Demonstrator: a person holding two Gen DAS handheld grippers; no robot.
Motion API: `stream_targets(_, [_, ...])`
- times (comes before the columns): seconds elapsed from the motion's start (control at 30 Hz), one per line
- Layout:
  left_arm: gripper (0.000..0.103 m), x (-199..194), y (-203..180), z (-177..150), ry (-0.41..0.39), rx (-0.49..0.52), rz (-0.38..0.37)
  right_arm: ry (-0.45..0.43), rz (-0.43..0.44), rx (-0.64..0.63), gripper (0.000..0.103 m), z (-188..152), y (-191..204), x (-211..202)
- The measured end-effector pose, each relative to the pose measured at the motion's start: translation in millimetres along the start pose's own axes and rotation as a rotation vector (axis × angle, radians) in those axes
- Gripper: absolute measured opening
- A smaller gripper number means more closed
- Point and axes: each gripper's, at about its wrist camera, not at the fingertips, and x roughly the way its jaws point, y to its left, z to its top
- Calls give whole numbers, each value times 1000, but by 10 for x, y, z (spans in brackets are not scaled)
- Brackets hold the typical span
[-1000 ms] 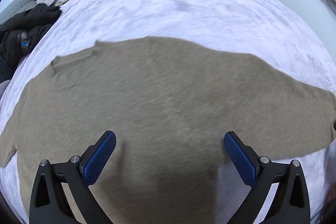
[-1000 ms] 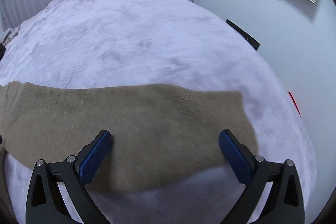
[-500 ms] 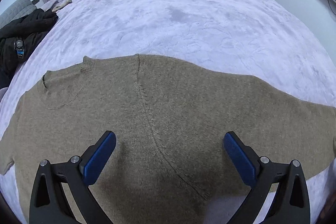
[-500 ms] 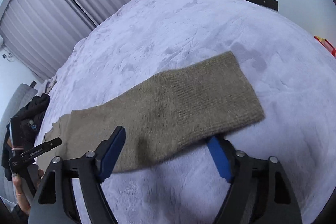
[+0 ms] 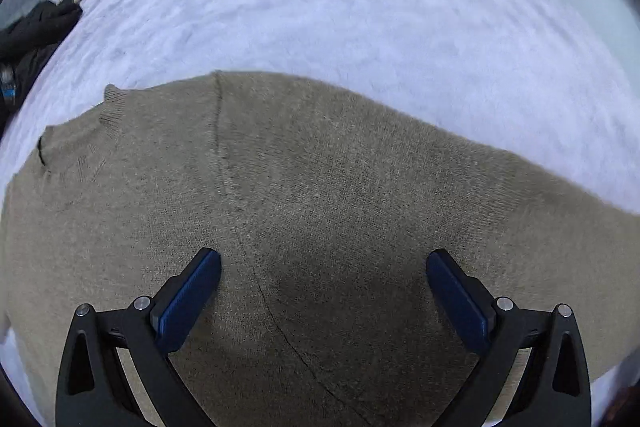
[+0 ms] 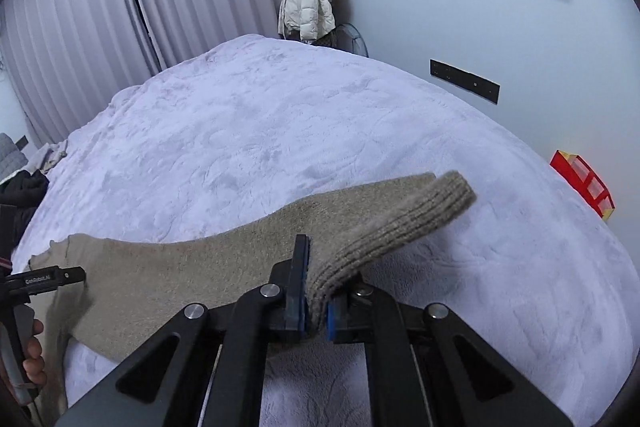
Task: Fold small clothes
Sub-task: 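Carry the held sleeve across the sweater body and open the right tool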
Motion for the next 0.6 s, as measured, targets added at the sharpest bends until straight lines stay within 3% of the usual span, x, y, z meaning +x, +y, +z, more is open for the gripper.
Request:
stream_targets(0.07, [103, -47, -113, -28, -56, 54, 49, 47, -22, -3, 7, -52, -8, 108])
stream_targets(0.13, [103, -150, -91, -21, -64, 66, 30, 79, -27, 19, 7, -59, -50, 173])
stream_targets(0.2, [103, -342, 83, -59, -117, 11, -59, 54, -32, 9, 7, -22, -24, 87])
stream_targets(0.23, [103, -406, 175, -94, -142, -20, -74, 30, -37, -12, 7, 3, 26, 7])
stream_targets(0.27, [103, -388, 238, -139, -142, -47, -39, -6, -45, -43, 7, 44, 118, -100])
stream_targets(0.3, [103, -291, 233, -158, -100, -33, 16, -31, -49, -66, 7, 81, 204, -180])
stream_targets(0.33, [103, -75, 172, -188, -6, 26, 66, -56, -52, -89, 7, 122, 307, -264])
stream_targets(0.37, [103, 19, 140, -200, 21, 74, 68, -77, -52, -108, 7, 170, 425, -341])
stream_targets(0.43, [103, -122, 216, -179, -29, 80, 41, -97, -46, -138, 7, 244, 648, -440])
stream_targets(0.53, [103, -414, 560, -214, -84, -13, -68, -126, -45, -192, 7, 311, 1007, -610])
stream_targets(0.6, [103, -521, 816, -308, -114, -40, -89, -150, -54, -231, 7, 333, 1247, -737])
